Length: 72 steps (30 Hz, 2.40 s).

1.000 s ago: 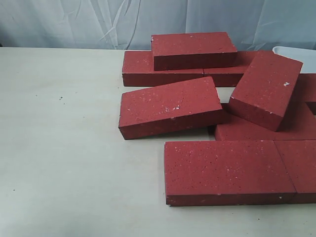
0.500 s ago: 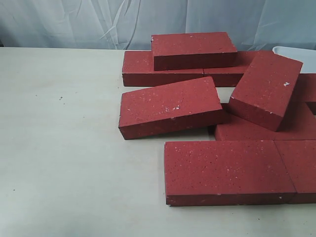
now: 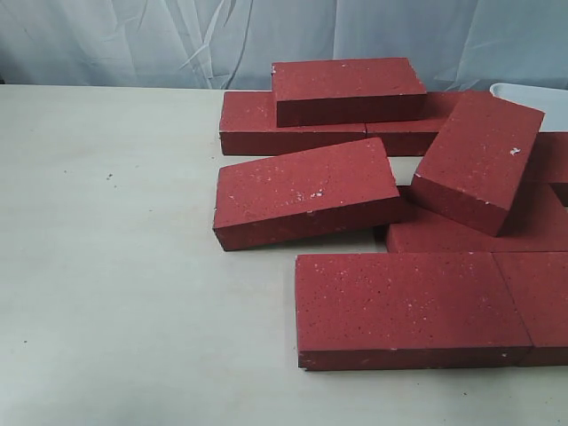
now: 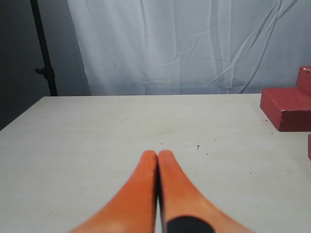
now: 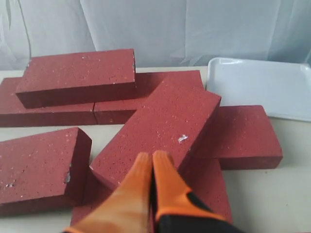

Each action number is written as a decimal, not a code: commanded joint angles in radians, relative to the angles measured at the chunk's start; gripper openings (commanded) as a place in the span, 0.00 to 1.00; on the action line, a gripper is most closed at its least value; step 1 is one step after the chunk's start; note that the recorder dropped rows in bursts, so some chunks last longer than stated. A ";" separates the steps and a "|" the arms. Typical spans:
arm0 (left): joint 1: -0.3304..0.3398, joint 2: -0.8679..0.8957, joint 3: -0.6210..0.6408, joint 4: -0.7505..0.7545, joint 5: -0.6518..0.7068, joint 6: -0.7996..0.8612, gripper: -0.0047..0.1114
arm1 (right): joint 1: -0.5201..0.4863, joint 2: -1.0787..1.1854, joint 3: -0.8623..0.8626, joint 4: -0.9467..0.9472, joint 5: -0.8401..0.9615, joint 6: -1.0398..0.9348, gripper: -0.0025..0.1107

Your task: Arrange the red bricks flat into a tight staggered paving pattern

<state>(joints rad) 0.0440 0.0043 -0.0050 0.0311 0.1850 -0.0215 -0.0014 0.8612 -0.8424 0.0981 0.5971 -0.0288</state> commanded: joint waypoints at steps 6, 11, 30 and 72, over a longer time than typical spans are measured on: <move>-0.007 -0.004 0.005 -0.001 -0.006 -0.001 0.04 | 0.002 0.323 -0.118 0.016 0.045 -0.006 0.01; -0.007 -0.004 0.005 -0.001 -0.006 -0.001 0.04 | 0.030 0.450 -0.120 0.027 0.032 -0.013 0.01; -0.007 -0.004 0.005 -0.001 -0.006 -0.001 0.04 | 0.323 0.807 -0.230 -0.001 -0.037 -0.024 0.01; -0.007 -0.004 0.005 -0.001 -0.006 -0.001 0.04 | 0.208 0.947 -0.430 -0.184 0.218 0.006 0.01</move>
<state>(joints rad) 0.0440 0.0043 -0.0050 0.0311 0.1850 -0.0215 0.2139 1.8091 -1.2653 -0.0811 0.8307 -0.0225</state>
